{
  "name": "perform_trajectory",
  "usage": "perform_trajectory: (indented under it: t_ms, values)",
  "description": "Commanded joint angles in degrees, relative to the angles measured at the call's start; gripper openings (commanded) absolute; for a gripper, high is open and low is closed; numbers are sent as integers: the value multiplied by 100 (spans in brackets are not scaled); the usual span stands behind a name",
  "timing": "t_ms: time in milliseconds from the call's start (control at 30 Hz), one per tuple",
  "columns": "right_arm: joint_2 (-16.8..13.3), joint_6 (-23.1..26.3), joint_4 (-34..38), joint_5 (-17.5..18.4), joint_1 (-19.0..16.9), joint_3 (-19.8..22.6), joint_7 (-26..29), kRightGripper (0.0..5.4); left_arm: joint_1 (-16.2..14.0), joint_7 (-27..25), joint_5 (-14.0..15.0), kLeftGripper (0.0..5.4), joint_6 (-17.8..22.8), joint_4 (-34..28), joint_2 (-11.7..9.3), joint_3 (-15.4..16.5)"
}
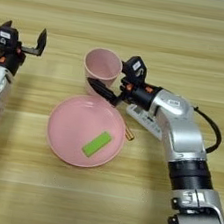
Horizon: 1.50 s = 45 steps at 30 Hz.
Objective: Move the objects on the table
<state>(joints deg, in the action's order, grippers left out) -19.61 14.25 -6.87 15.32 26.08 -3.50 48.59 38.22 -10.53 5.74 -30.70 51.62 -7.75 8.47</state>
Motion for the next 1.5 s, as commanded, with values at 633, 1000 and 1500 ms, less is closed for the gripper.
perform_trajectory:
  t_ms: [633,1000,1500]
  values:
    - [-1217,888,1082,670,27,323,714,443,-1349,-3235,1148,540,1813,-3944,-786,-913]
    - [-1540,1214,1715,1135,-23,443,1000,443,-1740,-3939,1330,540,2518,-4934,-889,-1435]
    - [-1533,1511,2588,1478,-229,255,983,443,-1780,-4288,1292,540,2822,-5195,-797,-1940]
